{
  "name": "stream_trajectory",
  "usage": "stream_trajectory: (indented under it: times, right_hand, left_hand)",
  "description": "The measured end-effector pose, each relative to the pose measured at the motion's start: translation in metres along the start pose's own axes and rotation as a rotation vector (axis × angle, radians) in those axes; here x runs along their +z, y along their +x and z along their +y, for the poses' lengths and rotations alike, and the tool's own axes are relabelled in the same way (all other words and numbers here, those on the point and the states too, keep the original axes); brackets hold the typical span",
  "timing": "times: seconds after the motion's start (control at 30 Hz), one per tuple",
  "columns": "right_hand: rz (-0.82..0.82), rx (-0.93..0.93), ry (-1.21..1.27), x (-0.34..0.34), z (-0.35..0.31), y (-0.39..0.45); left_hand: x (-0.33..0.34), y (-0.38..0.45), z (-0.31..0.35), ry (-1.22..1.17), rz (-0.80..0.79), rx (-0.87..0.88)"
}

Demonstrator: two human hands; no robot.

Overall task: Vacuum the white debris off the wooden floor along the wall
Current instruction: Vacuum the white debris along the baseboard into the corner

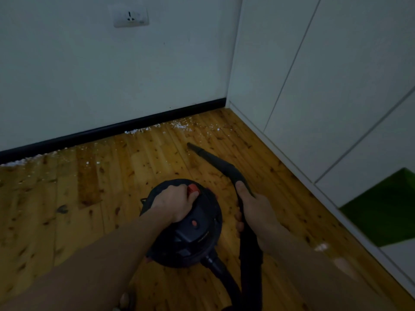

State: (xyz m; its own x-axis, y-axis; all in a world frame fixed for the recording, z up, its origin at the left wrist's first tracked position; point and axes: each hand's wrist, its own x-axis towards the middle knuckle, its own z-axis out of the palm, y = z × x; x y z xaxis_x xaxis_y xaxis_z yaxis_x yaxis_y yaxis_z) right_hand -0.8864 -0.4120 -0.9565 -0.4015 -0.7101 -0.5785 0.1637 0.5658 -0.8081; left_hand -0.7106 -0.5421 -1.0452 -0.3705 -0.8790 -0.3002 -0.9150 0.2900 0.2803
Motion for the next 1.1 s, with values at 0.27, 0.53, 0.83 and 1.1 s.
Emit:
stream_trajectory:
  times: [0.27, 0.53, 0.83, 1.1]
  right_hand:
    - [0.100, 0.004, -0.034, -0.026, 0.007, -0.017]
    - [0.084, -0.041, -0.092, -0.014, 0.007, -0.023]
    - [0.042, -0.067, -0.139, 0.007, -0.006, -0.009]
    - [-0.098, -0.098, -0.195, 0.081, -0.003, 0.012]
  left_hand:
    - [0.003, -0.003, 0.000, 0.004, 0.120, 0.018]
    - [0.006, -0.014, -0.002, 0.037, 0.189, 0.076]
    - [-0.002, -0.007, -0.043, -0.518, 0.327, 0.151]
    - [0.027, 0.003, -0.085, -0.419, 0.484, 0.207]
